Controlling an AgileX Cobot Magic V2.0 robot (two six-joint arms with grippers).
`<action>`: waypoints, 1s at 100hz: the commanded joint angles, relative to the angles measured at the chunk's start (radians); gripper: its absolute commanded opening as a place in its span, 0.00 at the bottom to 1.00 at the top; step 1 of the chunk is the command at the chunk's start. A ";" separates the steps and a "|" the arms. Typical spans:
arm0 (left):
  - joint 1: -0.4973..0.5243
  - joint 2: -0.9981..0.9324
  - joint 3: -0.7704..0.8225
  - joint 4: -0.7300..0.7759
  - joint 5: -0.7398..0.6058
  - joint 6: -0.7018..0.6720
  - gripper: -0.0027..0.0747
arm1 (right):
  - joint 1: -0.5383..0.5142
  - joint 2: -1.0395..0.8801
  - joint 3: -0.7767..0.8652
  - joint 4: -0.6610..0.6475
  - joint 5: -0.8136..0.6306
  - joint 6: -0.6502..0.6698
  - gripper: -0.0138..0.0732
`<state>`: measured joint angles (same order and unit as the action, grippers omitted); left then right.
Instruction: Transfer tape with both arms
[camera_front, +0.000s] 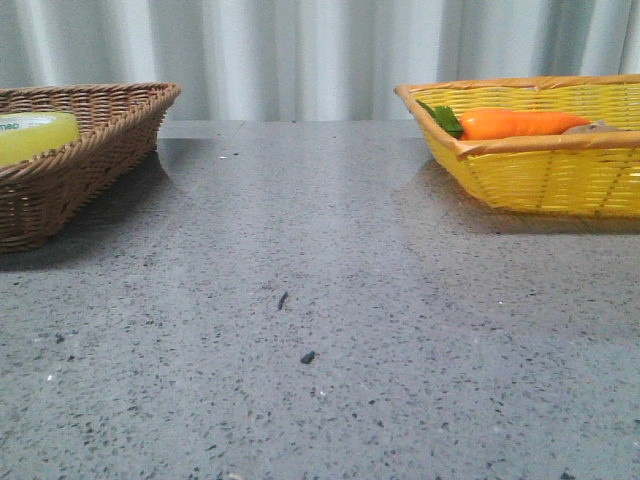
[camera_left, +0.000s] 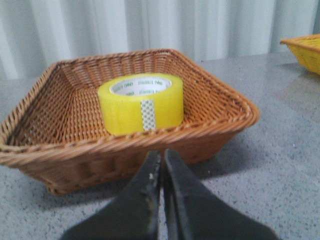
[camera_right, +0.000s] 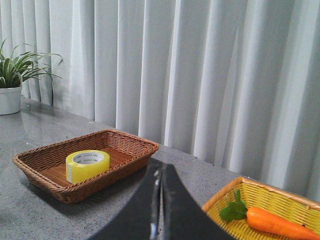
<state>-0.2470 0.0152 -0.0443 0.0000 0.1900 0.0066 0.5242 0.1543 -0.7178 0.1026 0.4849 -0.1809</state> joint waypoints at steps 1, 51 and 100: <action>0.004 0.022 -0.002 -0.018 -0.093 -0.014 0.01 | -0.003 0.016 -0.019 -0.010 -0.082 -0.005 0.09; 0.004 -0.048 0.056 -0.027 0.009 -0.014 0.01 | -0.003 0.016 -0.019 -0.010 -0.080 -0.005 0.09; 0.004 -0.048 0.056 -0.044 0.077 -0.014 0.01 | -0.003 0.016 -0.019 -0.010 -0.080 -0.005 0.09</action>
